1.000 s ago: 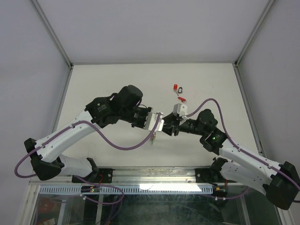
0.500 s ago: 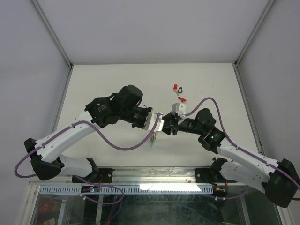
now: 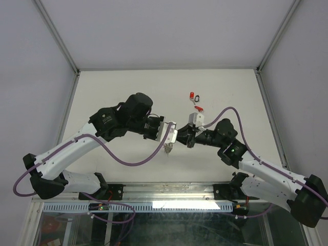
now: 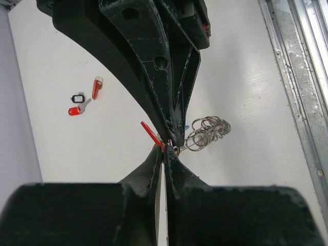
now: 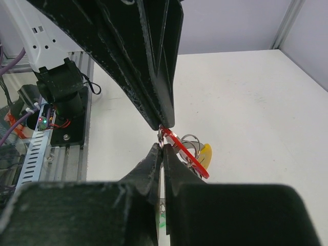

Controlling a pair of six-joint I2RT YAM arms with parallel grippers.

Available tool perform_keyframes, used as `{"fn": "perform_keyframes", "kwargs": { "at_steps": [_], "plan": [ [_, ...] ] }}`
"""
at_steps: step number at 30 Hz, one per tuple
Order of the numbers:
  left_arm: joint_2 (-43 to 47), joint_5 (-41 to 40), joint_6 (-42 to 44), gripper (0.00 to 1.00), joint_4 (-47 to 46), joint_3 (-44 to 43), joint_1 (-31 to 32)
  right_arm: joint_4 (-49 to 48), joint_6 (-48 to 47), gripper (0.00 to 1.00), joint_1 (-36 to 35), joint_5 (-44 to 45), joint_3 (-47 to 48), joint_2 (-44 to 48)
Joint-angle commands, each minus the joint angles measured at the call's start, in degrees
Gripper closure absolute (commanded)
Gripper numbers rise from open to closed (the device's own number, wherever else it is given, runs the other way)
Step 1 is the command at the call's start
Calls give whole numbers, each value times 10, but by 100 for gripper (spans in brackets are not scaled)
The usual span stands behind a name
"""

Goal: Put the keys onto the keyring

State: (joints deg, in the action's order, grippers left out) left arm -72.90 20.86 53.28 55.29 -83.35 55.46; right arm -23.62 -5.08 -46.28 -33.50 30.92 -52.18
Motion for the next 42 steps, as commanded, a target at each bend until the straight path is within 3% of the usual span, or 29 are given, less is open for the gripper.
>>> {"fn": "perform_keyframes", "kwargs": {
  "at_steps": [1,26,29,36,42],
  "plan": [
    [42,-17,-16,100,-69,9,1,4,-9,100,-3,-6,30,29],
    [99,-25,-55,100,-140,65,2,28,10,100,-2,16,55,85],
    [124,-27,-73,100,-179,90,1,28,10,100,-3,27,54,94],
    [220,5,-157,79,-357,206,1,-31,34,100,-3,58,34,118],
    [249,36,-230,75,-503,299,1,-123,85,100,-3,69,11,121]
  ]
}}
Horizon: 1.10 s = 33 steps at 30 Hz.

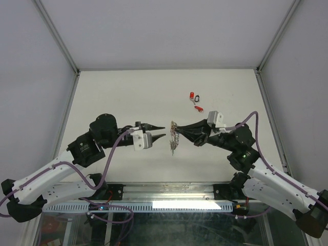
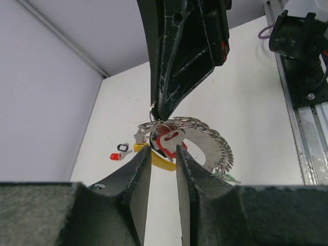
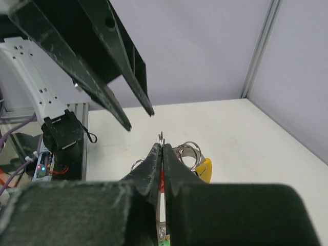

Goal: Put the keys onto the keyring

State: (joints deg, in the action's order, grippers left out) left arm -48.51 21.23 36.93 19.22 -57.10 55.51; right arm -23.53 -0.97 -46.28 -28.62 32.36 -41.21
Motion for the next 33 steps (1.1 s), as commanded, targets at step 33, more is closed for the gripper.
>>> {"fn": "perform_keyframes", "kwargs": {
  "at_steps": [33],
  "plan": [
    [-23,88,-144,79,-263,58,0,-145,42,100,-3,-29,-9,32]
  ]
}}
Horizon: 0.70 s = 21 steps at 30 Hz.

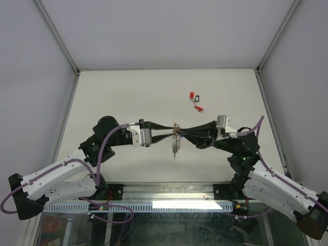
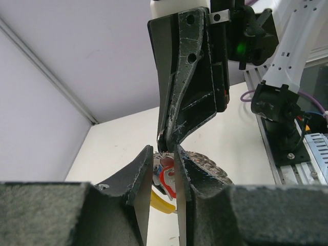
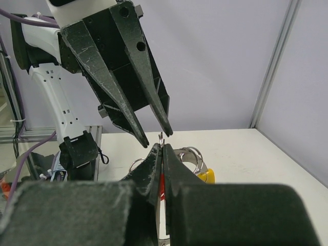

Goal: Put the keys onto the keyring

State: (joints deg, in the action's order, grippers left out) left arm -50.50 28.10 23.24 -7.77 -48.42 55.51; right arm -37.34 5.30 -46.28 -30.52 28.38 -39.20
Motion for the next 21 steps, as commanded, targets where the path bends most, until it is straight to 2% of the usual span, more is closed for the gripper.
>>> {"fn": "perform_keyframes", "kwargs": {
  "at_steps": [1,14,21],
  "plan": [
    [-5,20,-7,79,7,-31,0,-1,-23,100,-3,-13,32,13],
    [-23,26,5,82,45,-48,0,30,-41,100,-3,-25,42,21],
    [-22,35,14,79,70,-56,0,50,-54,100,-2,-19,44,33]
  ]
}}
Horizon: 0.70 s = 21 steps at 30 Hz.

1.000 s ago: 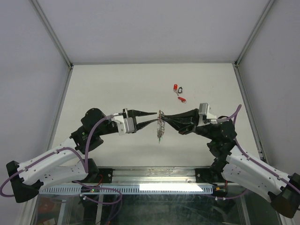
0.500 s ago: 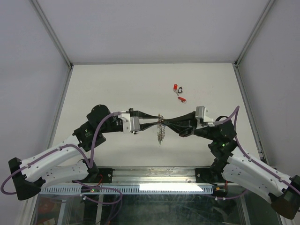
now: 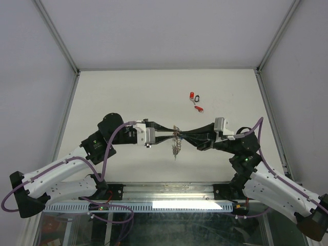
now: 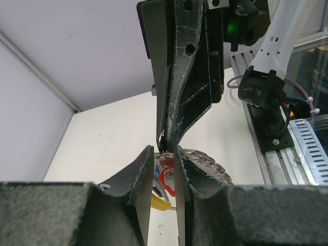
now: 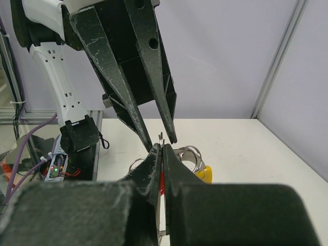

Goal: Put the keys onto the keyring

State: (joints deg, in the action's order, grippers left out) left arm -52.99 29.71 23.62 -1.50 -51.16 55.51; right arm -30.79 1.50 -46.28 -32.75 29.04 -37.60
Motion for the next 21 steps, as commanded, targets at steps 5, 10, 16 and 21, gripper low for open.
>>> {"fn": "perform_keyframes", "kwargs": {
  "at_steps": [5,10,16,21],
  "plan": [
    [-8,35,24,86,35,-44,0,-5,-21,100,-3,-2,43,19],
    [-17,45,30,88,41,-55,0,7,-25,100,-3,-11,48,15],
    [-25,50,36,100,51,-66,0,30,-35,100,-3,-17,52,17],
    [-30,53,58,100,80,-79,0,57,-46,100,-3,-23,58,20]
  ]
}}
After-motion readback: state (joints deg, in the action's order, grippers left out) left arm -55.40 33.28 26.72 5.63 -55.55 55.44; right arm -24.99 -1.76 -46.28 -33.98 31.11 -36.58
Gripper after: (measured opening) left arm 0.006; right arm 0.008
